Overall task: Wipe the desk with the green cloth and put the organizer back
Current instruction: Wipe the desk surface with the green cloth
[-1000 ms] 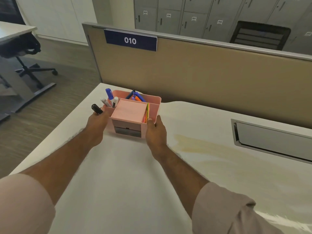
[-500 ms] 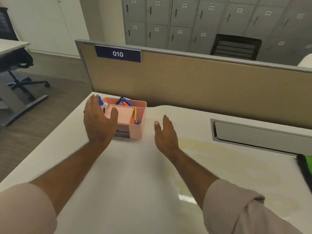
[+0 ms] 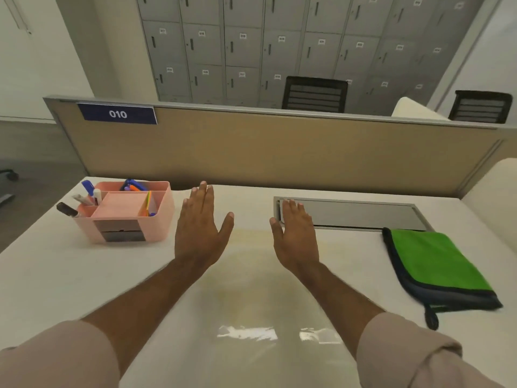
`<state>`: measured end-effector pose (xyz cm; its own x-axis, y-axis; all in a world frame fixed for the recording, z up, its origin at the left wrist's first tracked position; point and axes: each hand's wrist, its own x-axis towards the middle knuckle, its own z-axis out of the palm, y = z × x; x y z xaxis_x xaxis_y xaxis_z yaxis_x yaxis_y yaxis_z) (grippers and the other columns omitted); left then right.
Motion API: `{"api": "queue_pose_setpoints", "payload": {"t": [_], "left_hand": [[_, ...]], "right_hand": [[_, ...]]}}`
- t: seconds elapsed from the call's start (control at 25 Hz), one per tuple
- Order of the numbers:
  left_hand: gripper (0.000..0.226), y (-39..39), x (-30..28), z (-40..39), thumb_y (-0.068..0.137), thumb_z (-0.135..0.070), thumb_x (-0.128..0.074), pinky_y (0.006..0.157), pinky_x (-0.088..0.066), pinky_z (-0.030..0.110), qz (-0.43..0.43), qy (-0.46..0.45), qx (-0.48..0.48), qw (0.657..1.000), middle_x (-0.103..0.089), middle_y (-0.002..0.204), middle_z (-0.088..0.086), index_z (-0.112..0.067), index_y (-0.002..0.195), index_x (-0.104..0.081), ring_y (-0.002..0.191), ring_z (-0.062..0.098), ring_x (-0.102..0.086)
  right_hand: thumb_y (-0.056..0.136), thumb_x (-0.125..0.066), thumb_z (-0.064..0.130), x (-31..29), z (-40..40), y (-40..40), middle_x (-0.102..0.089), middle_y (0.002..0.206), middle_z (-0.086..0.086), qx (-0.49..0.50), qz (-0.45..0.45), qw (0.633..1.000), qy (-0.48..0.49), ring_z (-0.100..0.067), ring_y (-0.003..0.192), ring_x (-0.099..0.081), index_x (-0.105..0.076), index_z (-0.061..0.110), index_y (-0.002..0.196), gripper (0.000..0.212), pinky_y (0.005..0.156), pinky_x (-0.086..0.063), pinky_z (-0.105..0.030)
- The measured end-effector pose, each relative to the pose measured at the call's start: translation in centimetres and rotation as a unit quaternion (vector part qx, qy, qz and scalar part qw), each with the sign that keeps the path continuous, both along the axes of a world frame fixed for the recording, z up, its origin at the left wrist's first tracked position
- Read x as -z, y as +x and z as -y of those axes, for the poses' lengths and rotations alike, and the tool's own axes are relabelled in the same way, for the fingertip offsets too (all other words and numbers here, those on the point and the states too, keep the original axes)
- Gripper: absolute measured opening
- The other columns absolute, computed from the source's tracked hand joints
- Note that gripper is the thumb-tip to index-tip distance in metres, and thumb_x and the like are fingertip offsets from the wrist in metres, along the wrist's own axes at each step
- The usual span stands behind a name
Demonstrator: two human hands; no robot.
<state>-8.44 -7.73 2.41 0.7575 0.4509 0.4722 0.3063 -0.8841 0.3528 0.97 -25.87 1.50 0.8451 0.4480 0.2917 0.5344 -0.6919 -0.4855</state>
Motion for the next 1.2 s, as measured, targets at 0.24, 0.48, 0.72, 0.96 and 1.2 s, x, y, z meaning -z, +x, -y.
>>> {"api": "queue_pose_setpoints", "payload": {"t": [0.24, 0.48, 0.72, 0.96, 1.2], "left_hand": [[0.074, 3.6, 0.4, 9.5, 0.093, -0.054, -0.03, 0.12, -0.009, 0.036, -0.026, 0.007, 0.061, 0.998, -0.016, 0.161, 0.006, -0.011, 0.151, -0.019, 0.148, 0.021, -0.011], [0.075, 7.0, 1.5, 17.3, 0.092, -0.058, -0.027, 0.119, -0.009, 0.034, -0.038, 0.005, 0.111, 0.993, -0.023, 0.159, 0.006, -0.011, 0.15, -0.024, 0.147, 0.02, -0.016], [0.073, 10.8, 2.3, 24.9, 0.093, -0.057, -0.028, 0.12, -0.005, 0.032, -0.063, -0.029, 0.167, 0.983, -0.017, 0.161, 0.002, -0.015, 0.152, -0.017, 0.148, 0.017, -0.01], [0.069, 15.1, 3.5, 33.1, 0.094, -0.049, -0.036, 0.119, -0.005, 0.031, -0.087, -0.046, 0.242, 0.965, -0.024, 0.158, 0.007, -0.011, 0.15, -0.024, 0.147, 0.021, -0.016], [0.06, 19.4, 5.8, 39.6, 0.099, -0.043, -0.026, 0.12, -0.01, 0.041, -0.139, -0.024, 0.297, 0.944, -0.031, 0.155, 0.014, -0.007, 0.146, -0.032, 0.144, 0.028, -0.023]], "right_hand": [[0.1, -0.03, 0.045, 0.3, 13.4, 4.1, -0.02, 0.16, -0.008, 0.074, 0.017, 0.995, -0.066, -0.025, 0.148, -0.008, -0.02, 0.011, 0.151, 0.062, 0.12, -0.005, -0.041], [0.1, -0.034, 0.04, 1.8, 24.3, 7.3, -0.026, 0.157, -0.011, 0.139, 0.003, 0.986, -0.097, -0.029, 0.146, -0.016, -0.025, 0.009, 0.15, 0.059, 0.119, -0.012, -0.045], [0.1, -0.039, 0.031, 3.4, 30.8, 10.2, -0.031, 0.155, -0.012, 0.161, -0.013, 0.982, -0.1, -0.03, 0.145, -0.021, -0.03, 0.007, 0.148, 0.054, 0.118, -0.014, -0.045], [0.099, -0.044, 0.034, 4.8, 34.9, 13.6, -0.032, 0.154, -0.016, 0.139, -0.048, 0.983, -0.11, -0.033, 0.144, -0.023, -0.032, 0.006, 0.147, 0.057, 0.118, -0.019, -0.045], [0.097, -0.045, 0.036, 6.5, 36.0, 16.6, -0.031, 0.154, -0.015, 0.114, -0.068, 0.981, -0.141, -0.034, 0.144, -0.022, -0.03, 0.009, 0.147, 0.059, 0.118, -0.018, -0.046]]}}
